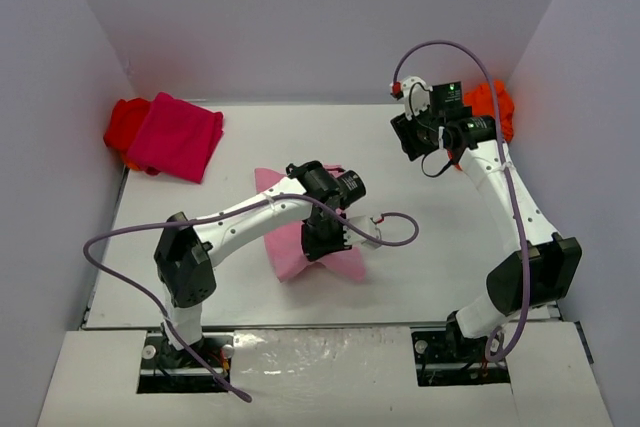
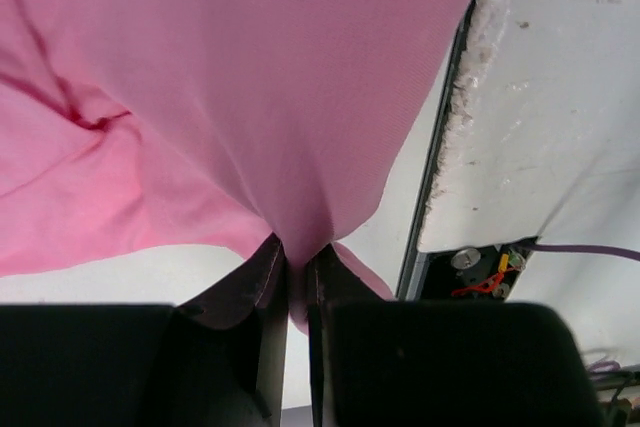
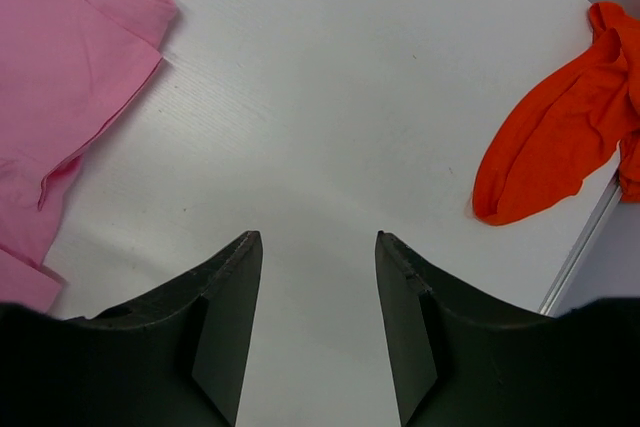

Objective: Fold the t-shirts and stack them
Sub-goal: Fold the long partially folded tshirt into a neat square

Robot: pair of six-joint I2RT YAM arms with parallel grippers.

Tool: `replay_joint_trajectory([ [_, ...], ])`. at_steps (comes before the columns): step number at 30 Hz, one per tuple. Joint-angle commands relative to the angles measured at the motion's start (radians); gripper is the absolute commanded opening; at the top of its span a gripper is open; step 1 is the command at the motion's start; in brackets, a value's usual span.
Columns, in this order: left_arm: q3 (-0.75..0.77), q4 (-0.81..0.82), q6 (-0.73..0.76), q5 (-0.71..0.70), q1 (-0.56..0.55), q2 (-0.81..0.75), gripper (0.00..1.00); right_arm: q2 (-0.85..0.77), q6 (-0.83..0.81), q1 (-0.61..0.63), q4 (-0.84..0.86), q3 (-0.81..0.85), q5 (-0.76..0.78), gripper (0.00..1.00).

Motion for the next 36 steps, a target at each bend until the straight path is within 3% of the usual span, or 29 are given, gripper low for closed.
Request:
replay_joint_trajectory([
  [1,0.187,-0.148,0.081,0.054,0.082,0.055,0.00,-0.041,-0.016,-0.001,0.016,0.043,0.011,0.46],
  [13,0.715,-0.359,0.166,0.033,0.272,0.341,0.00,-0.043,-0.035,0.002,0.006,0.051,0.016,0.47],
  [23,0.707,-0.359,0.198,0.056,0.351,0.356,0.00,0.032,-0.046,0.003,0.010,0.065,-0.011,0.47],
  [36,0.559,-0.359,0.195,0.084,0.366,0.231,0.00,0.078,-0.039,0.018,0.018,0.078,-0.027,0.47],
])
